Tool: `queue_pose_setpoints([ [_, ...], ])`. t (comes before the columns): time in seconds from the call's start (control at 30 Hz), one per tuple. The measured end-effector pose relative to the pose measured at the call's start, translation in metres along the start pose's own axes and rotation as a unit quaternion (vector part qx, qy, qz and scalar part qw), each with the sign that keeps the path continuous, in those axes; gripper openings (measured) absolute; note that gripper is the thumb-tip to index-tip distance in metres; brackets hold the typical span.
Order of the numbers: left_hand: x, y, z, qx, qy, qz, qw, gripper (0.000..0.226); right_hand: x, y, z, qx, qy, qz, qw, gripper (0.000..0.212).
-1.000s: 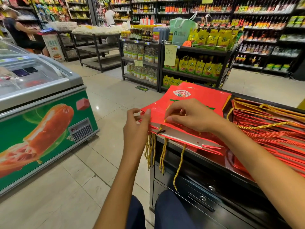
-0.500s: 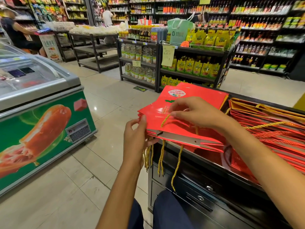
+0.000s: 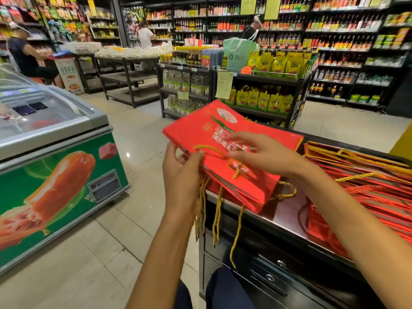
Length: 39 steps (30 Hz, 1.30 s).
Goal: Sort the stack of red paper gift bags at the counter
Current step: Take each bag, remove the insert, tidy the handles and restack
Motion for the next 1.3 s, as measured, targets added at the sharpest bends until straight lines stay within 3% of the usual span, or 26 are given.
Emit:
queue_pose_setpoints([
  [0.07, -0.031, -0.010, 0.014, 0.017, -0.103, 0.081, 0.991, 0.035, 0.004, 0.019, 0.003, -0.057, 0.002, 0.097, 0.994, 0.041],
  [0.17, -0.064, -0.030, 0.024, 0.062, -0.247, 0.223, 0.941, 0.035, 0.003, 0.047, 0.005, -0.147, -0.019, 0.214, 0.966, 0.029],
  [0.27, -0.063, -0.050, 0.017, 0.146, -0.337, 0.374, 0.852, 0.044, -0.008, 0.066, 0.005, -0.215, -0.051, 0.260, 0.940, 0.029],
  [0.37, -0.031, -0.055, -0.002, 0.235, -0.344, 0.494, 0.763, 0.042, -0.016, 0.072, 0.004, -0.250, -0.059, 0.168, 0.952, 0.031],
  [0.47, 0.018, -0.048, -0.022, 0.310, -0.318, 0.572, 0.690, 0.036, -0.021, 0.053, 0.006, -0.173, -0.090, 0.033, 0.980, 0.026],
  [0.53, 0.045, -0.041, -0.032, 0.333, -0.320, 0.600, 0.653, 0.030, -0.020, 0.027, 0.009, -0.059, -0.095, -0.036, 0.993, 0.028],
  [0.6, 0.060, -0.036, -0.040, 0.352, -0.320, 0.610, 0.634, 0.041, -0.017, -0.003, 0.009, 0.048, -0.079, -0.099, 0.991, 0.031],
  [0.67, 0.059, -0.032, -0.046, 0.355, -0.327, 0.587, 0.650, 0.041, -0.016, -0.024, 0.007, 0.100, -0.053, -0.171, 0.979, 0.030],
  [0.83, 0.029, 0.009, -0.036, 0.241, -0.371, 0.554, 0.706, 0.028, -0.017, -0.029, 0.011, 0.066, -0.032, -0.224, 0.972, 0.024],
  [0.93, 0.022, 0.042, -0.019, 0.186, -0.318, 0.561, 0.741, 0.026, -0.009, -0.029, 0.022, 0.024, -0.028, -0.195, 0.980, 0.027],
  [1.07, 0.020, 0.055, -0.015, 0.204, -0.273, 0.541, 0.769, 0.029, 0.017, -0.051, 0.041, 0.041, 0.021, -0.211, 0.976, 0.040],
  [1.17, 0.017, 0.060, -0.015, 0.194, -0.275, 0.524, 0.782, 0.022, 0.020, -0.061, 0.049, 0.043, 0.049, -0.244, 0.968, 0.022],
  [1.3, 0.015, 0.071, -0.013, 0.176, -0.267, 0.523, 0.790, 0.024, 0.003, -0.037, 0.038, 0.073, 0.004, -0.291, 0.954, 0.004],
])
Point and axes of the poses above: each hand's wrist, its own z-axis towards the middle knuckle, its own y-axis out of the back of the hand, x = y × z, the point moved 5 cm from there along z, towards the middle knuckle, and after that the axes turned 8 degrees about -z, right-handed, at the moved point
